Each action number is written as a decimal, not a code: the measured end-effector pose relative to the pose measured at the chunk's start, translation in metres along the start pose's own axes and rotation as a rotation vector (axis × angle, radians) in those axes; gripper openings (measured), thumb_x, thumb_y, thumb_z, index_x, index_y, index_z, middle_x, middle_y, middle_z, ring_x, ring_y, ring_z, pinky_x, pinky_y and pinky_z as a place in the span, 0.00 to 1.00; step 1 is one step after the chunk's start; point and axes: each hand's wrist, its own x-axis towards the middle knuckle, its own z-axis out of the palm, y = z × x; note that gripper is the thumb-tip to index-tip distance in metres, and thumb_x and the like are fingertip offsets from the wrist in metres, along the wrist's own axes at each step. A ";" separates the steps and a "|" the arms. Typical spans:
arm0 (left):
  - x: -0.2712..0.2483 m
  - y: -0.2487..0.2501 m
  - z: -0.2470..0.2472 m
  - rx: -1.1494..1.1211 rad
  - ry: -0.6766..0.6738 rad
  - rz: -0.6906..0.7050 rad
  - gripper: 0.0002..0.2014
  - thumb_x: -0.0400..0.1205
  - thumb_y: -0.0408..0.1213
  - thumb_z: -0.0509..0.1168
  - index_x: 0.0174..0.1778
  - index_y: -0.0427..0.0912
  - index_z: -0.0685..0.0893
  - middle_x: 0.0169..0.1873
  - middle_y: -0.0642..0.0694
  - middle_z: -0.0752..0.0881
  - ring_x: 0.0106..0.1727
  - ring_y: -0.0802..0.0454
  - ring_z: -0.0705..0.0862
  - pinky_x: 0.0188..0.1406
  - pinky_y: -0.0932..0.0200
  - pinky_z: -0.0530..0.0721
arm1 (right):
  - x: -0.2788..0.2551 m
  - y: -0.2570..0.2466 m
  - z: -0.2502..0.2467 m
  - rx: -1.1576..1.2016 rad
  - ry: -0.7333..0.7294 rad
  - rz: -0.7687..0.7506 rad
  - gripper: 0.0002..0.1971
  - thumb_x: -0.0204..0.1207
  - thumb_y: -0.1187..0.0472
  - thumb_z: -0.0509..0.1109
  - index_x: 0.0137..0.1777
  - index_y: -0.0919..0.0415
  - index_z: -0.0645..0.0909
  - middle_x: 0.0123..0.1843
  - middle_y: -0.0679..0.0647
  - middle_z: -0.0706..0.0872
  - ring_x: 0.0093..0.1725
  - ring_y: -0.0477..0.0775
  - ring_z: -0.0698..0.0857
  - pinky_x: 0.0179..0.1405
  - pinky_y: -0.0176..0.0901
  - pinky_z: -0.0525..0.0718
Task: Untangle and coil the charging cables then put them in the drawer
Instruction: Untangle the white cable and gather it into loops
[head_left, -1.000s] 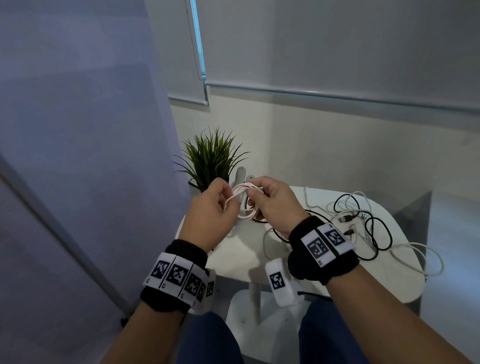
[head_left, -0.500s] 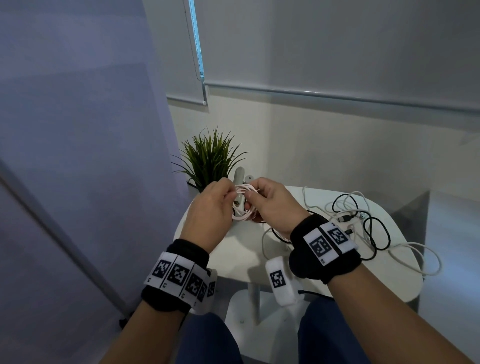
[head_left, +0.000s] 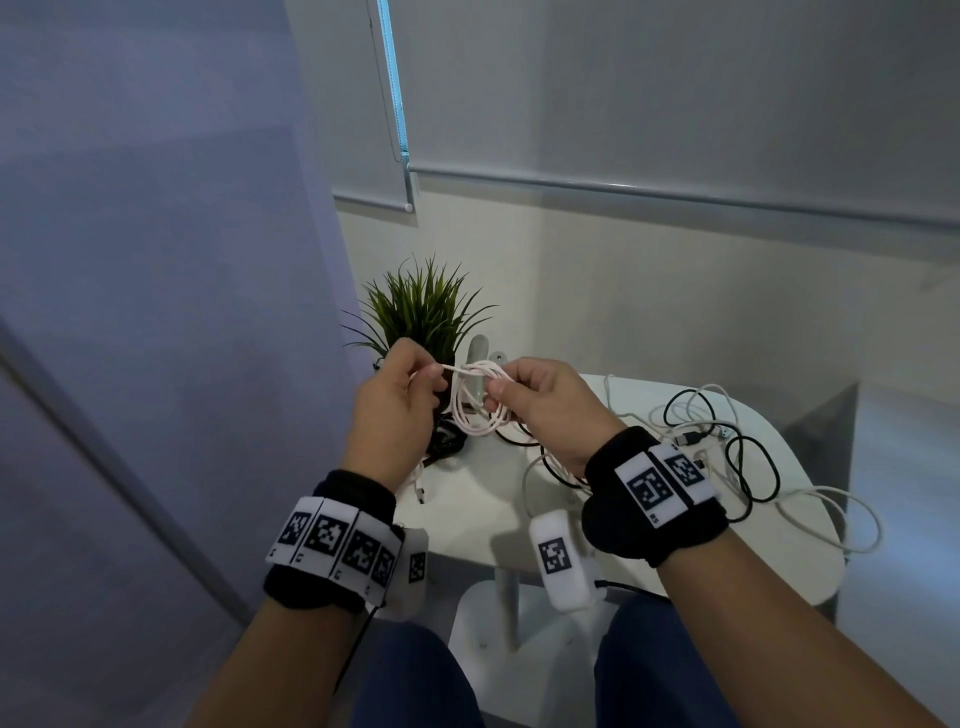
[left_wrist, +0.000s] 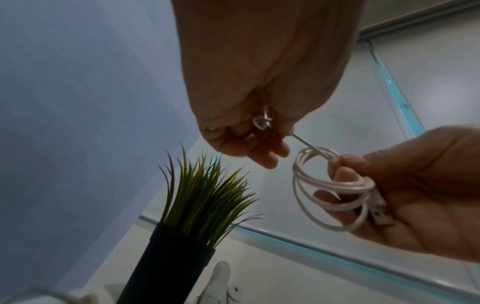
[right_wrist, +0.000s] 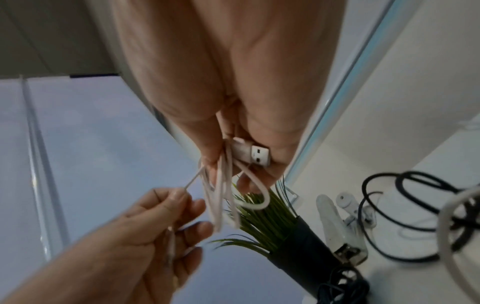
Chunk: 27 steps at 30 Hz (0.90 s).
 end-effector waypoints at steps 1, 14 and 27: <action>0.000 0.000 0.000 -0.105 -0.013 -0.050 0.07 0.84 0.31 0.59 0.40 0.43 0.76 0.35 0.50 0.86 0.37 0.60 0.83 0.41 0.62 0.82 | -0.001 -0.001 -0.001 0.073 0.017 -0.001 0.07 0.78 0.65 0.69 0.39 0.65 0.85 0.38 0.62 0.84 0.34 0.52 0.77 0.39 0.43 0.75; -0.005 0.025 0.024 -0.801 -0.069 -0.459 0.08 0.87 0.32 0.54 0.42 0.42 0.71 0.44 0.34 0.83 0.42 0.43 0.82 0.42 0.49 0.81 | -0.005 -0.013 -0.001 0.332 0.039 0.111 0.09 0.83 0.66 0.62 0.41 0.60 0.80 0.31 0.55 0.85 0.30 0.52 0.80 0.35 0.44 0.79; 0.001 0.032 0.031 -0.686 -0.010 -0.366 0.09 0.89 0.33 0.50 0.41 0.44 0.67 0.28 0.45 0.74 0.16 0.61 0.67 0.16 0.65 0.67 | -0.011 -0.012 0.005 0.120 -0.037 0.067 0.04 0.83 0.67 0.61 0.47 0.66 0.75 0.28 0.57 0.77 0.21 0.48 0.72 0.24 0.40 0.72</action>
